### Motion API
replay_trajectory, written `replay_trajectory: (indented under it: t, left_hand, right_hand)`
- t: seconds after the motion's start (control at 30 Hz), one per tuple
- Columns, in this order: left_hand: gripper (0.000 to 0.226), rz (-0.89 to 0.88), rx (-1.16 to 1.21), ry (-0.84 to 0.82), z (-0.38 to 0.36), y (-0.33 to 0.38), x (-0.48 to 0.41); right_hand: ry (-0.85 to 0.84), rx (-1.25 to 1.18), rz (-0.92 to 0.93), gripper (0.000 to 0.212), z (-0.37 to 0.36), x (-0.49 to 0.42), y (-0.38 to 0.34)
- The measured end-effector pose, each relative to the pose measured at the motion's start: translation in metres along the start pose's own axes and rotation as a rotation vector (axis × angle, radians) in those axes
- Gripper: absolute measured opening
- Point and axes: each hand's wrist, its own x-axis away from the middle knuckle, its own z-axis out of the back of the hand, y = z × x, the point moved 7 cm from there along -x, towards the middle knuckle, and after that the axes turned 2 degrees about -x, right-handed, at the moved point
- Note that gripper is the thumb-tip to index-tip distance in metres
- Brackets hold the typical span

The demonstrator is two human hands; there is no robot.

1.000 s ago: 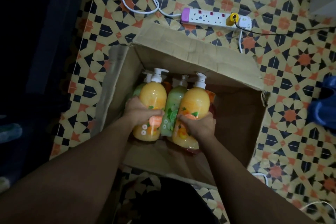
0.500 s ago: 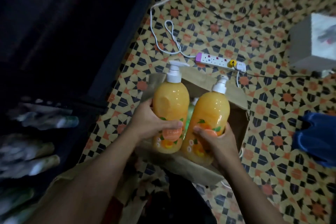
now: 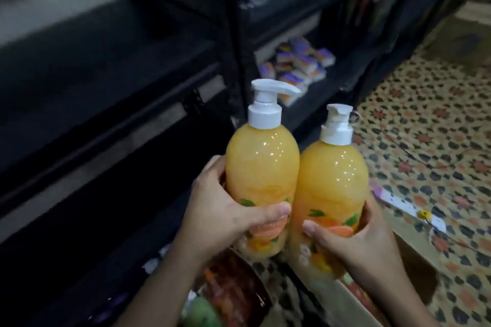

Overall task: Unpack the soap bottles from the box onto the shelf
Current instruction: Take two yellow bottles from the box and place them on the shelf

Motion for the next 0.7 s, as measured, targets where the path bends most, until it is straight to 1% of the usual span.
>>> replay_trajectory:
  t: [0.07,0.17,0.2,0.27,0.3,0.43,0.53,0.63,0.7]
  left_hand:
    - [0.081,-0.041,0.018,0.094,0.042,0.022,0.024]
    - [0.076,-0.088,0.023,0.253,0.114,0.049,0.068]
    - [0.076,-0.112,0.02,0.318,0.144,0.057,0.084]
    - [0.077,-0.132,-0.001,0.421,0.189,0.068,0.112]
    - [0.078,-0.149,-0.01,0.465,0.208,0.074,0.124]
    - [0.078,-0.182,-0.02,0.638,0.279,0.085,0.173]
    - [0.078,-0.2,-0.041,0.788,0.327,0.086,0.21]
    - [0.08,-0.183,-0.091,0.937,0.366,0.08,0.237]
    - [0.081,-0.177,-0.119,1.026,0.389,0.075,0.251]
  right_hand:
    - [-0.052,-0.019,0.071,0.094,-0.02,0.013,-0.04]
    - [-0.148,-0.015,0.214,0.103,-0.062,0.036,-0.099]
    - [-0.187,-0.024,0.27,0.101,-0.08,0.046,-0.125]
    - [-0.268,-0.065,0.349,0.083,-0.111,0.06,-0.165]
    - [-0.315,-0.089,0.386,0.08,-0.127,0.068,-0.184]
    - [-0.465,-0.121,0.53,0.081,-0.191,0.099,-0.244]
    - [-0.583,-0.14,0.639,0.085,-0.244,0.124,-0.279]
    - [-0.681,-0.137,0.694,0.089,-0.289,0.147,-0.303]
    - [-0.721,-0.131,0.725,0.097,-0.316,0.158,-0.315]
